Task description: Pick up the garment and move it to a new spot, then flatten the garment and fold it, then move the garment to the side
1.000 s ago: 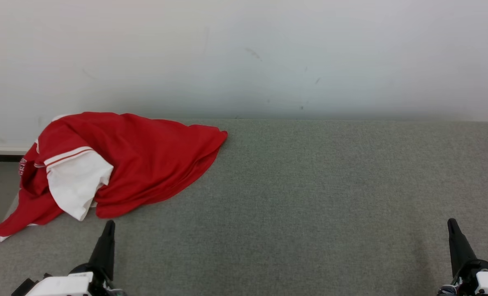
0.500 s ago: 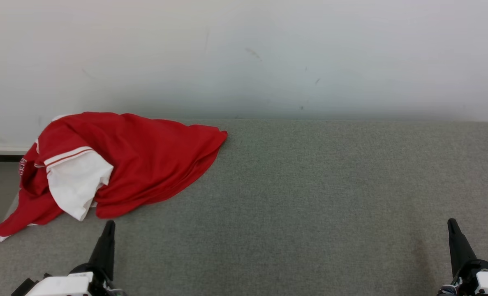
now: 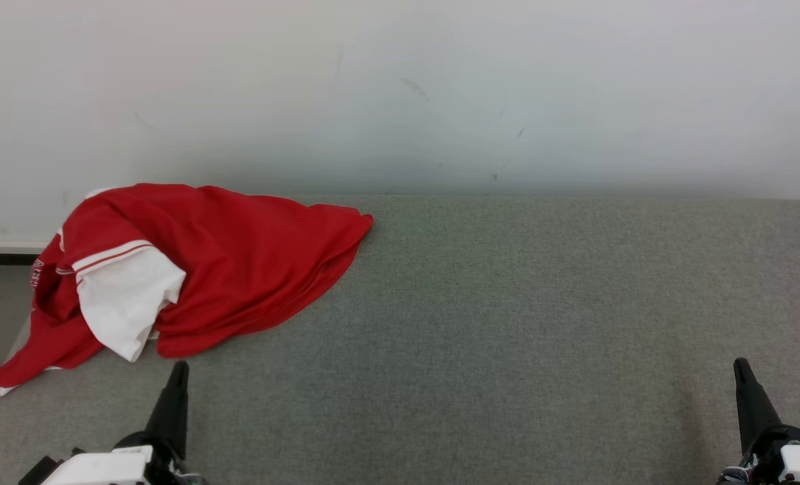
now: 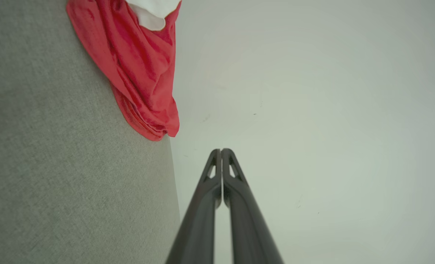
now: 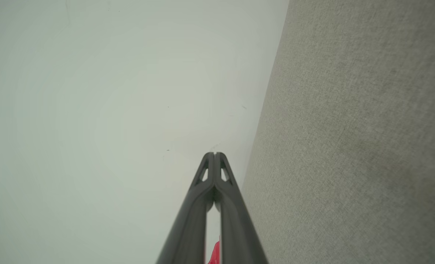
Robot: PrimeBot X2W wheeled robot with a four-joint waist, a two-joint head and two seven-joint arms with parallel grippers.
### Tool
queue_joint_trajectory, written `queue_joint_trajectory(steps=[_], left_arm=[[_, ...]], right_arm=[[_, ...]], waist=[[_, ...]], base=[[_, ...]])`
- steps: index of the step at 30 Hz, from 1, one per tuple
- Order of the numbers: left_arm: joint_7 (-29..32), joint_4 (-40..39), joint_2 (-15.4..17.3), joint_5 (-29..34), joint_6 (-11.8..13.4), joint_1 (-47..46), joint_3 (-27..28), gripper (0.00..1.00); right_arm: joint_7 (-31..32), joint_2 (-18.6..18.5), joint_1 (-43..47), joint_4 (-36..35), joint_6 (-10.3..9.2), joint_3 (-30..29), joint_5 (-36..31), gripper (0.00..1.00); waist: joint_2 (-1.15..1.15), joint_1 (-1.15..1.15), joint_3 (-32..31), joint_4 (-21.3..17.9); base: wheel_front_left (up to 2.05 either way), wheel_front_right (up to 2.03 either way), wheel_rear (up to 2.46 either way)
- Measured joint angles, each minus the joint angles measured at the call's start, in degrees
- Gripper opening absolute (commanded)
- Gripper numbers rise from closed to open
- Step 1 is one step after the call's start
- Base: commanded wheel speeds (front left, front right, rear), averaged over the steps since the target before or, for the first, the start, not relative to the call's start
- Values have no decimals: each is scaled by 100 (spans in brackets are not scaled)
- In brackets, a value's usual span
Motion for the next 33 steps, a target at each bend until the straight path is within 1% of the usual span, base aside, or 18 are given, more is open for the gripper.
queue_joint_trajectory(steps=[33], left_arm=[[0, 0, 0, 0, 0, 0, 0, 0]], right_arm=[[0, 0, 0, 0, 0, 0, 0, 0]], waist=[[0, 0, 0, 0]], base=[[0, 0, 0]])
